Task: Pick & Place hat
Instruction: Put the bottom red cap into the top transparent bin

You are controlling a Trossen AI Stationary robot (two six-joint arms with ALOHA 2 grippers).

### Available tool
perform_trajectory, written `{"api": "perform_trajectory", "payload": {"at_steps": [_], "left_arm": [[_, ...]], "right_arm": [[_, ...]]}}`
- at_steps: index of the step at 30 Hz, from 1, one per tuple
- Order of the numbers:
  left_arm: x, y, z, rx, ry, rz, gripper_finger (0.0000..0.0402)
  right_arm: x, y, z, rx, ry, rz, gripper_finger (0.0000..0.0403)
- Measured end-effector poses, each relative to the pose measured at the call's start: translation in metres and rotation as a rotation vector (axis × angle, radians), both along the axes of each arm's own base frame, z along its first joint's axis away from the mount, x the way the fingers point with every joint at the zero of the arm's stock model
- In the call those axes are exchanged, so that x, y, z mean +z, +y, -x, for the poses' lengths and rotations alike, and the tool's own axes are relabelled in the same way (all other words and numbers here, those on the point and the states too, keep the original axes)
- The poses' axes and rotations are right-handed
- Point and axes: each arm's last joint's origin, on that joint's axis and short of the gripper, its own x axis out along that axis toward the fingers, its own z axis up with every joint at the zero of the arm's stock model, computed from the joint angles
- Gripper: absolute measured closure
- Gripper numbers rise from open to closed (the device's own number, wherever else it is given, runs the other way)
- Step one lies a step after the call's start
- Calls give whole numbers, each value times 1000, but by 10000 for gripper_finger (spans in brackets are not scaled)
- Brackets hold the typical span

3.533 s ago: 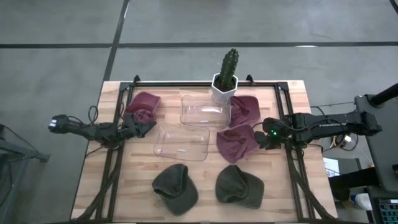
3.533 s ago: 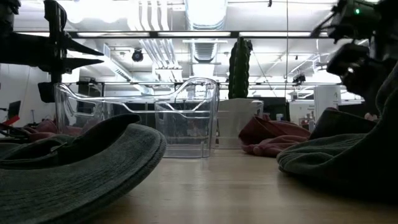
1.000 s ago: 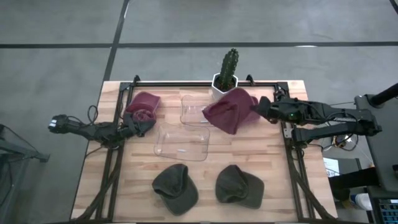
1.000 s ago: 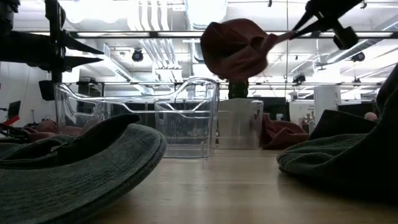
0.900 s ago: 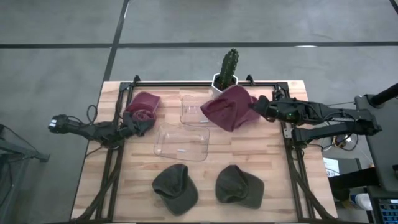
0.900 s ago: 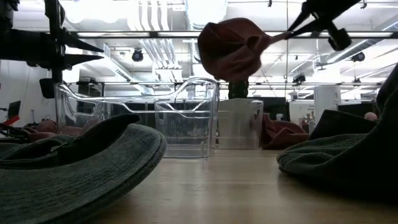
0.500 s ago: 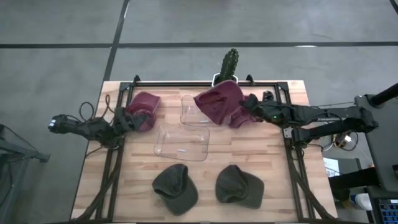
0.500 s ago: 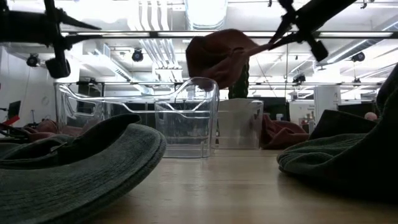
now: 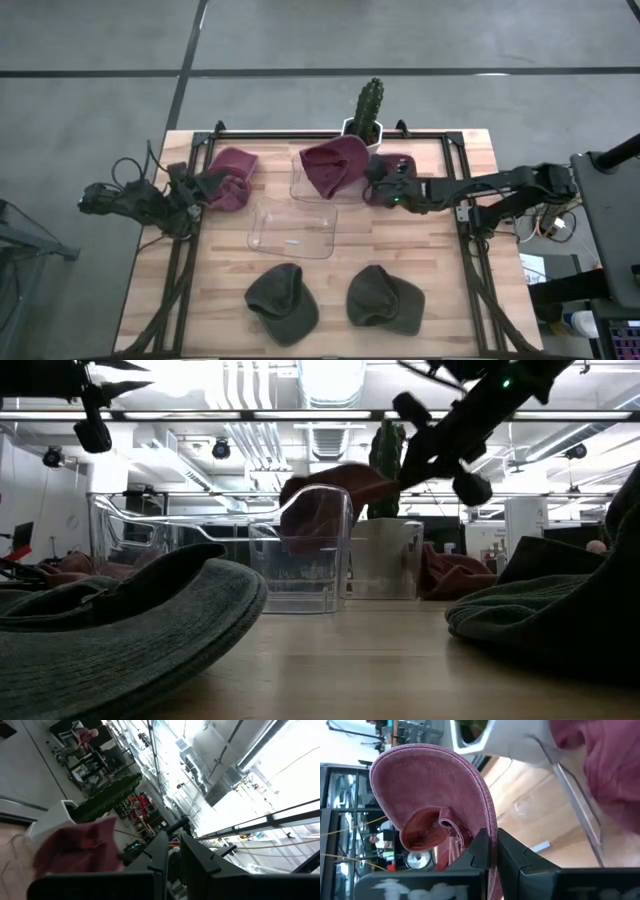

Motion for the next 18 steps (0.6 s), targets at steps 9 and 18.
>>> {"api": "perform_trajectory", "payload": {"at_steps": [9,18], "left_arm": [[6,1,2,19,15,-58,358],[7,1,2,19,13,-63,358]], "right_arm": [[-16,0,-22,-28,15,-38,390],[-28,1,-32,-43,-4,-125,386]]}}
